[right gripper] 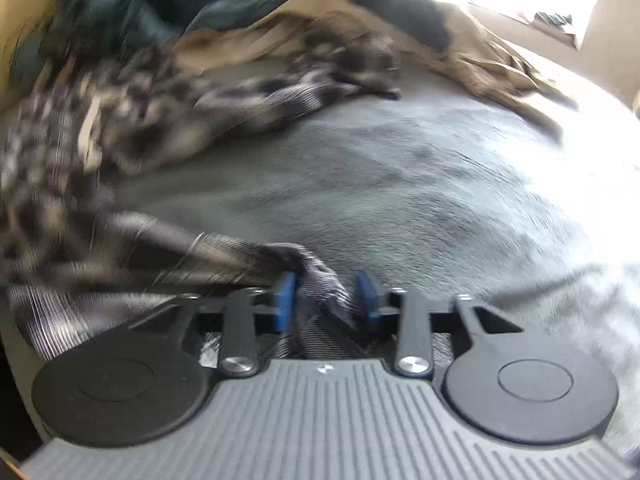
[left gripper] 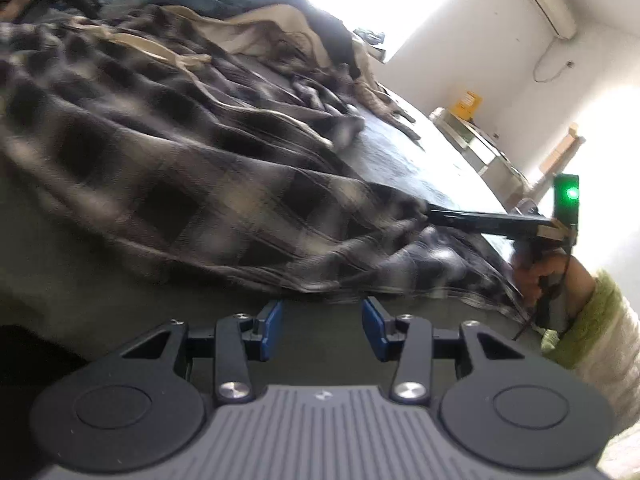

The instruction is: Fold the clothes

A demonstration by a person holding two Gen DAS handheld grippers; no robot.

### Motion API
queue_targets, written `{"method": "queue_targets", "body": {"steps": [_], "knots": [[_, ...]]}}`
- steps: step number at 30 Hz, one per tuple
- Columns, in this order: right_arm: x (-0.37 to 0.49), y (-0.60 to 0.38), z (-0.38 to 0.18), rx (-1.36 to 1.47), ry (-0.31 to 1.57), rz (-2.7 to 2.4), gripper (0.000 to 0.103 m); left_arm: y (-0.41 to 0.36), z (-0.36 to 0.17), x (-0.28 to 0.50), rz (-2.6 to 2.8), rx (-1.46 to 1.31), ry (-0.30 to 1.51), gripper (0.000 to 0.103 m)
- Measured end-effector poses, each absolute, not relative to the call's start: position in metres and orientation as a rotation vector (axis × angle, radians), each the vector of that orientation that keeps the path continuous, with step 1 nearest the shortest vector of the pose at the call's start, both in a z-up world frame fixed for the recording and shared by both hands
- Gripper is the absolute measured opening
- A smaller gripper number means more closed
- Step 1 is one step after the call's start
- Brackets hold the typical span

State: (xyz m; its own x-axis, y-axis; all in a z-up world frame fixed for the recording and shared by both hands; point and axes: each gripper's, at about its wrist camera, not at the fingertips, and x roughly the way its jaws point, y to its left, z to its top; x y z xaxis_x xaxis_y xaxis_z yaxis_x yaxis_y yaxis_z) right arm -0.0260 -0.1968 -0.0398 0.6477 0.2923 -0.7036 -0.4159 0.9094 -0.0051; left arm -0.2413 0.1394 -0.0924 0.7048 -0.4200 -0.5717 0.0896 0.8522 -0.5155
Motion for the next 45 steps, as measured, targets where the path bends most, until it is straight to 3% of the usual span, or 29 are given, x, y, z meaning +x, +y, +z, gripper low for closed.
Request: {"method": "queue_targets", "body": {"steps": [2,12,17,24,27,28,29,33,37,39,41,45], "knots": [[-0.026,-0.214,-0.032,-0.079,0.754,0.363,0.054,0.150,-0.091,-0.247,-0.269,-0.502,0.730,0.045],[-0.105,-0.262,0.017,0.192,0.614,0.404,0.054,0.214,-0.096,-0.253,-0.043,-0.743,0.645,0.046],[-0.157,-0.271,-0.006,0.450,0.716,0.547,0.054,0.239,-0.106,-0.246,0.037,-0.857,0.610,0.044],[-0.207,-0.310,-0.043,0.694,0.750,0.372,0.054,0.270,-0.107,-0.238,0.123,-0.906,0.508,0.038],[-0.217,-0.321,-0.053,0.789,0.737,0.342,0.054,0.281,-0.105,-0.235,0.169,-0.908,0.471,0.027],[-0.217,-0.322,-0.056,0.806,0.739,0.329,0.054,0.284,-0.106,-0.237,0.185,-0.925,0.466,0.013],[-0.216,-0.322,-0.058,0.814,0.740,0.323,0.054,0.287,-0.106,-0.239,0.199,-0.941,0.460,0.008],[-0.215,-0.322,-0.059,0.819,0.736,0.312,0.054,0.283,-0.104,-0.255,0.258,-0.923,0.425,0.005],[-0.210,-0.321,-0.061,0.821,0.747,0.311,0.054,0.293,-0.112,-0.263,0.263,-0.940,0.455,0.011],[-0.206,-0.319,-0.062,0.824,0.757,0.306,0.054,0.299,-0.106,-0.264,0.252,-0.923,0.431,0.022],[-0.205,-0.317,-0.061,0.827,0.753,0.305,0.054,0.306,-0.097,-0.258,0.247,-0.887,0.411,0.047],[-0.211,-0.318,-0.061,0.832,0.745,0.292,0.054,0.325,-0.088,-0.223,0.305,-0.820,0.437,0.049]]}}
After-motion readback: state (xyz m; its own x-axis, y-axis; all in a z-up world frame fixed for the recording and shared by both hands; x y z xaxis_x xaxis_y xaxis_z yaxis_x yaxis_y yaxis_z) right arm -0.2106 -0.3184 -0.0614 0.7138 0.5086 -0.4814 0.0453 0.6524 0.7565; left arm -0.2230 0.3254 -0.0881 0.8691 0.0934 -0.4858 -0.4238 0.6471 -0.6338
